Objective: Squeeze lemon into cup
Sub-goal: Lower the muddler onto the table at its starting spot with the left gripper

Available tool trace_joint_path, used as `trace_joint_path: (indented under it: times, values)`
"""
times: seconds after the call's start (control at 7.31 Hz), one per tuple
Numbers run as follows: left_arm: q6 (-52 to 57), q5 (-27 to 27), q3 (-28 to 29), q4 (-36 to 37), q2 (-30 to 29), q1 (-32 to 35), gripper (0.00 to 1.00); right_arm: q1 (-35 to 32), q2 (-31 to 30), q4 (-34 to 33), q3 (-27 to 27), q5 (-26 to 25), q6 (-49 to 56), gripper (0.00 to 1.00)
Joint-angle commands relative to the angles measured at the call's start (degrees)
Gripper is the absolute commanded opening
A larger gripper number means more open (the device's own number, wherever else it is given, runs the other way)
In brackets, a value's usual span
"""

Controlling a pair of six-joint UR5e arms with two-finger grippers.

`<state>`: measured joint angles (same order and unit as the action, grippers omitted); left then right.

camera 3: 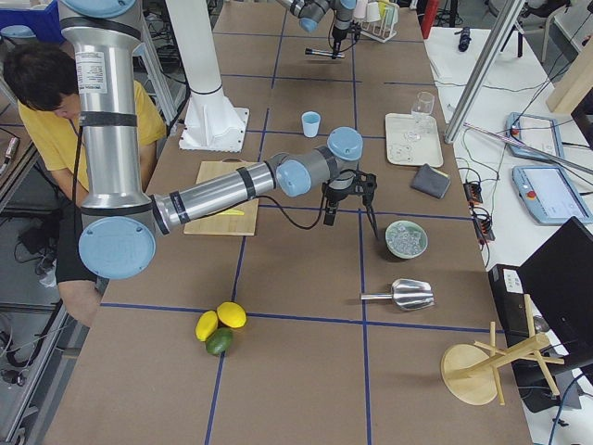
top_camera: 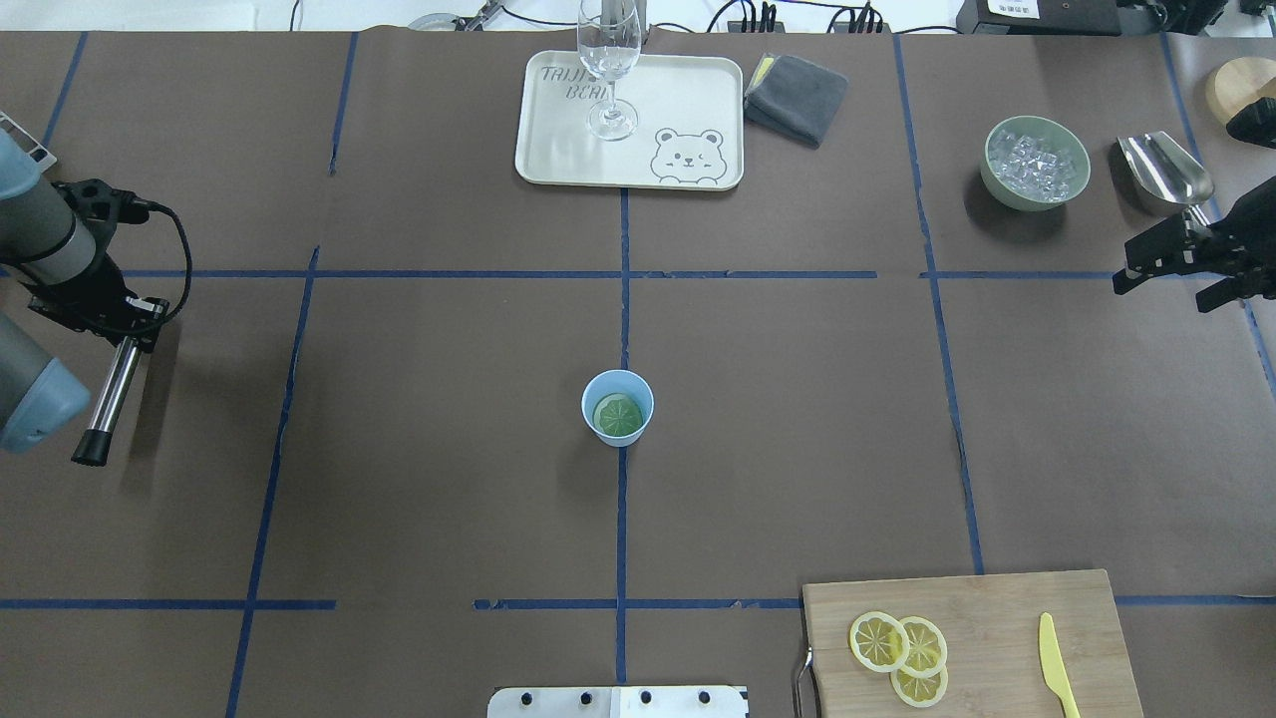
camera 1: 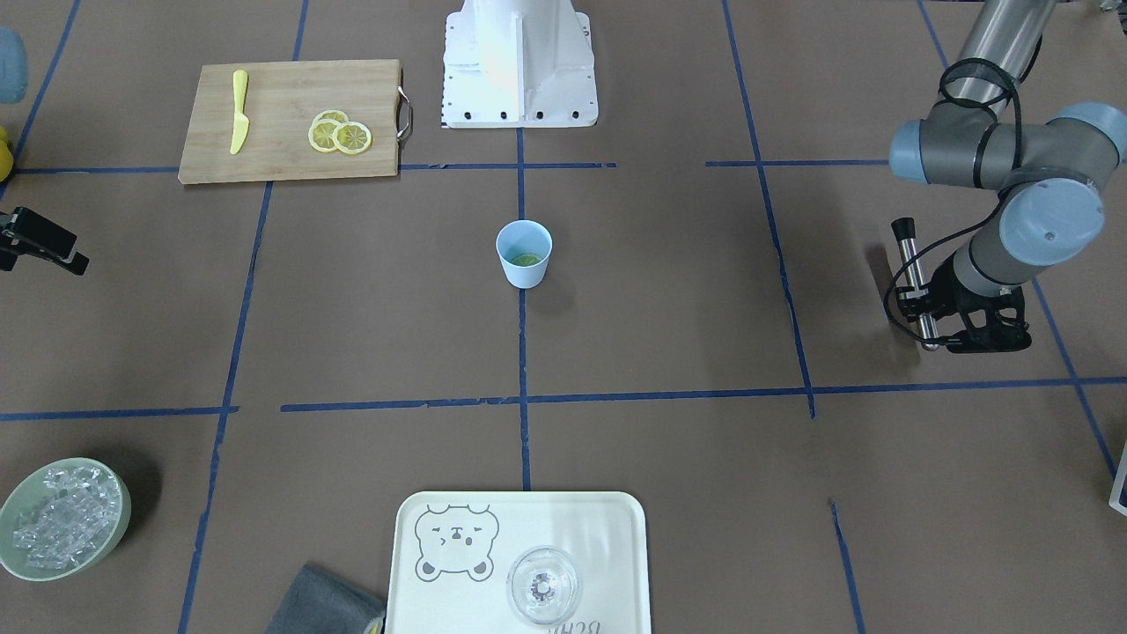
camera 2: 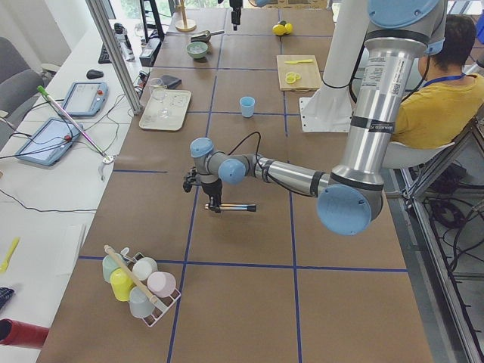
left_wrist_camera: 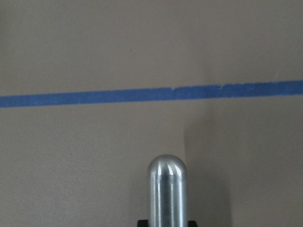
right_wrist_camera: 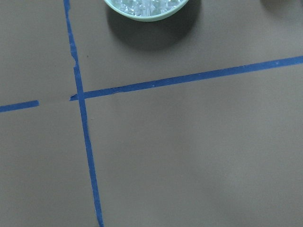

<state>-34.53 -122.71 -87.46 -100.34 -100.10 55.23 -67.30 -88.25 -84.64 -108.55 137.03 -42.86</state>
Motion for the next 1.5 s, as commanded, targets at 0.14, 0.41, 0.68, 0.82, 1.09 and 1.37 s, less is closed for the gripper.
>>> trace_joint_path:
  times: [0.14,0.41,0.68,0.82,1.09,1.37]
  values:
    - [-2.4,-0.2,0.4,-2.1,0.9,-0.2,0.00,0.0,0.2,0.1,-1.0,0.0,-1.8,1.00]
    - [-2.2,-0.2,0.6,-2.1,0.8,-0.2,0.00,0.0,0.2,0.1,-1.0,0.0,-1.8,1.00]
    - [-1.7,0.0,0.5,-2.1,0.7,-0.2,0.00,0.0,0.2,0.1,-1.0,0.0,-1.8,1.00]
    - [-1.7,0.0,0.5,-2.1,0.7,-0.2,0.16,0.1,0.1,0.1,-1.0,0.0,-1.8,1.00]
    - [-1.8,0.1,0.7,-2.1,0.4,-0.3,0.36,0.1,-0.1,0.0,-1.0,0.0,-1.8,1.00]
    - [-1.8,0.1,0.7,-2.1,0.4,-0.3,0.42,0.1,0.0,0.0,-1.0,0.0,-1.8,1.00]
